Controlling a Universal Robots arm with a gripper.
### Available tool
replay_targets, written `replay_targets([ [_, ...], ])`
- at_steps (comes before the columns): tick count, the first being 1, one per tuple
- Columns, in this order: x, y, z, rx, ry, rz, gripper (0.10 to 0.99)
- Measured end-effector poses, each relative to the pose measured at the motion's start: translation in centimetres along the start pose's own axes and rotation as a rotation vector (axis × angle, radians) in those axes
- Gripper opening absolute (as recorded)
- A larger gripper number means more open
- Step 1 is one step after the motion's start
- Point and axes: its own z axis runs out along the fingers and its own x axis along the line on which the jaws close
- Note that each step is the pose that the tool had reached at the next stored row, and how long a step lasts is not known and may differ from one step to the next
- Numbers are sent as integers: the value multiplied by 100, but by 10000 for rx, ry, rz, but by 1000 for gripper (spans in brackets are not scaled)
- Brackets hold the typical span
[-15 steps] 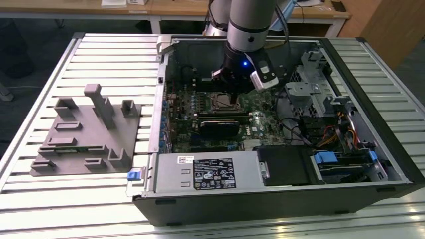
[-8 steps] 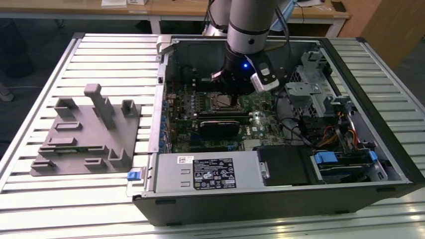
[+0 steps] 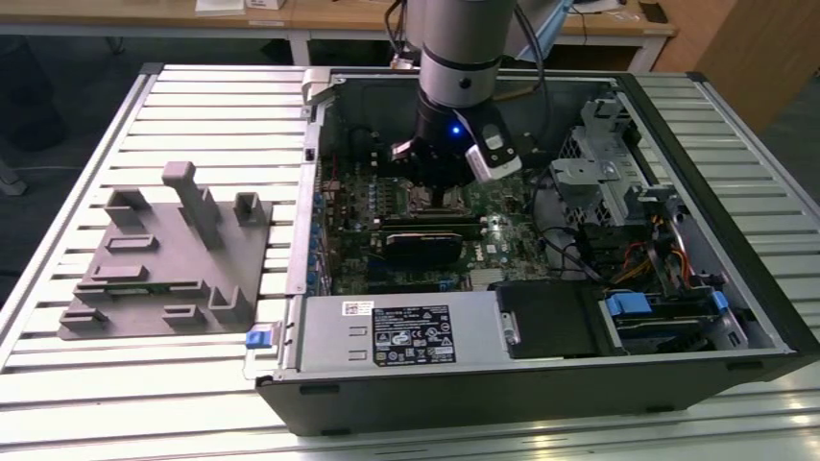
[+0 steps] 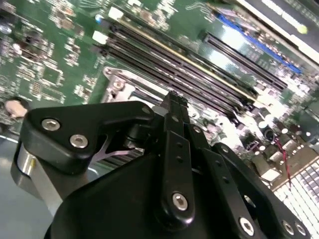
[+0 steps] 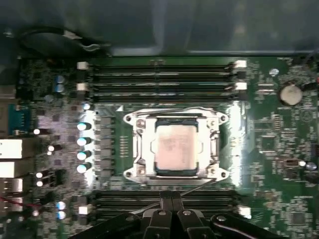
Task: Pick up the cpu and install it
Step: 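Install the second cpu locking lever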
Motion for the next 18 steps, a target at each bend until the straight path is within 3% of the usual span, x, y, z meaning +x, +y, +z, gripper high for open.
replay_targets([
  [4,8,-1,23,1,0,-1,106],
  [11,24,-6,131,-14,1,0,106],
  [12,32,-8,135,-61,4,-1,106],
  [18,116,-63,139,-573,14,-5,106],
])
